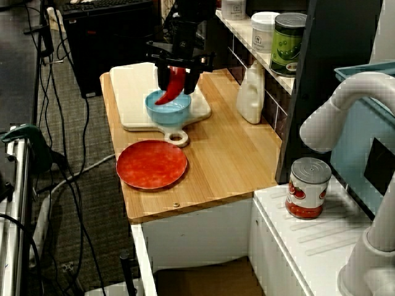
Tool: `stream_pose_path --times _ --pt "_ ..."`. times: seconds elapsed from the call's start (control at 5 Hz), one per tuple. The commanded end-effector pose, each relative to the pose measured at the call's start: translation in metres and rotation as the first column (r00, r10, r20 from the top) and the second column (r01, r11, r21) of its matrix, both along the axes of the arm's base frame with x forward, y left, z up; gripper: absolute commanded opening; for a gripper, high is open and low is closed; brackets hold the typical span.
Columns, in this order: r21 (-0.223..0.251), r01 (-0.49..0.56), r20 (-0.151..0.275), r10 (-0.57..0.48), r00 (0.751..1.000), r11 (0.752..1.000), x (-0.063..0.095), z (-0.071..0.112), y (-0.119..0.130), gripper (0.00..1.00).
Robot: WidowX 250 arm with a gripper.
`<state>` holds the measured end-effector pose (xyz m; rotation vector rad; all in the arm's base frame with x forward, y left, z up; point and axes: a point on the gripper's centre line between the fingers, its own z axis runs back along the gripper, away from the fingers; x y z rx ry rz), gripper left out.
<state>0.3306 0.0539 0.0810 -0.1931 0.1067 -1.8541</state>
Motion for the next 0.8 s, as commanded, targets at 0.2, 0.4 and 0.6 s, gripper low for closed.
stream_pose_path --times 0.2,0.4,0.6 --pt "0.031 0.009 0.035 -0.01 0.999 0.999 -0.002 0.005 0.009 0.0" --pt "0.043 0.013 0.031 -0.015 0.999 0.999 -0.006 0.0 0.01 0.0" --pt "0.052 0.016 0.024 -0.018 1.0 0.999 -0.01 -0.004 0.011 0.0"
